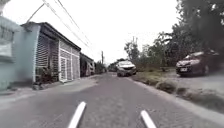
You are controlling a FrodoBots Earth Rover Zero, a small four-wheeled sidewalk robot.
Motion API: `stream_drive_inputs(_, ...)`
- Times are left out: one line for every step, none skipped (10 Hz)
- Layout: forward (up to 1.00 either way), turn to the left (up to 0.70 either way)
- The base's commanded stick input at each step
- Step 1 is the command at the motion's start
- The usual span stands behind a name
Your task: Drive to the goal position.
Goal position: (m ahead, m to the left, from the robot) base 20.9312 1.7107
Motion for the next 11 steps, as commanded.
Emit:
stream_drive_inputs(0.7, 0.0)
stream_drive_inputs(0.7, 0.0)
stream_drive_inputs(0.7, 0.0)
stream_drive_inputs(0.7, 0.0)
stream_drive_inputs(0.7, 0.0)
stream_drive_inputs(0.7, 0.0)
stream_drive_inputs(0.7, 0.0)
stream_drive_inputs(0.7, 0.0)
stream_drive_inputs(0.8, 0.0)
stream_drive_inputs(0.85, 0.0)
stream_drive_inputs(0.85, 0.0)
